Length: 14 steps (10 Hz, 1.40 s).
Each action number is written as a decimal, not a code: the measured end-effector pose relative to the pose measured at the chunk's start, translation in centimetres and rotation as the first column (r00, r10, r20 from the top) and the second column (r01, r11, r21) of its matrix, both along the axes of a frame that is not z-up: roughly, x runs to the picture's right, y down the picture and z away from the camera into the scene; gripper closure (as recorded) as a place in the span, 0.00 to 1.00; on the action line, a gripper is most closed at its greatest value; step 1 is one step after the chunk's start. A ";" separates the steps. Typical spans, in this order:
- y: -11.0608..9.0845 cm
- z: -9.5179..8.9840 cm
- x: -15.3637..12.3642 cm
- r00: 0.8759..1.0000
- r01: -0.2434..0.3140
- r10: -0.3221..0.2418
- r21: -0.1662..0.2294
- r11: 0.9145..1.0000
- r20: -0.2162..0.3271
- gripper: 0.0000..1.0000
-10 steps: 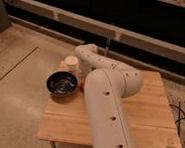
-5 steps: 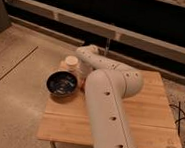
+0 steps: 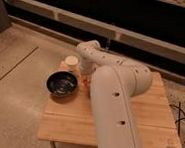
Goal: Drag the pepper across the table
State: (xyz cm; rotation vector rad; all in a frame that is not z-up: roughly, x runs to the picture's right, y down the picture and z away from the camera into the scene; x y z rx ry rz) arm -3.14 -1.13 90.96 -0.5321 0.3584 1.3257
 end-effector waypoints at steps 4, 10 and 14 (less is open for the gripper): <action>-6.5 -9.9 -6.3 0.980 0.115 -0.155 0.280 0.953 0.125 1.00; -6.6 -19.2 -21.0 0.854 0.273 -0.433 0.459 0.845 0.289 1.00; -4.3 -21.6 -28.9 0.743 0.317 -0.531 0.484 0.816 0.408 1.00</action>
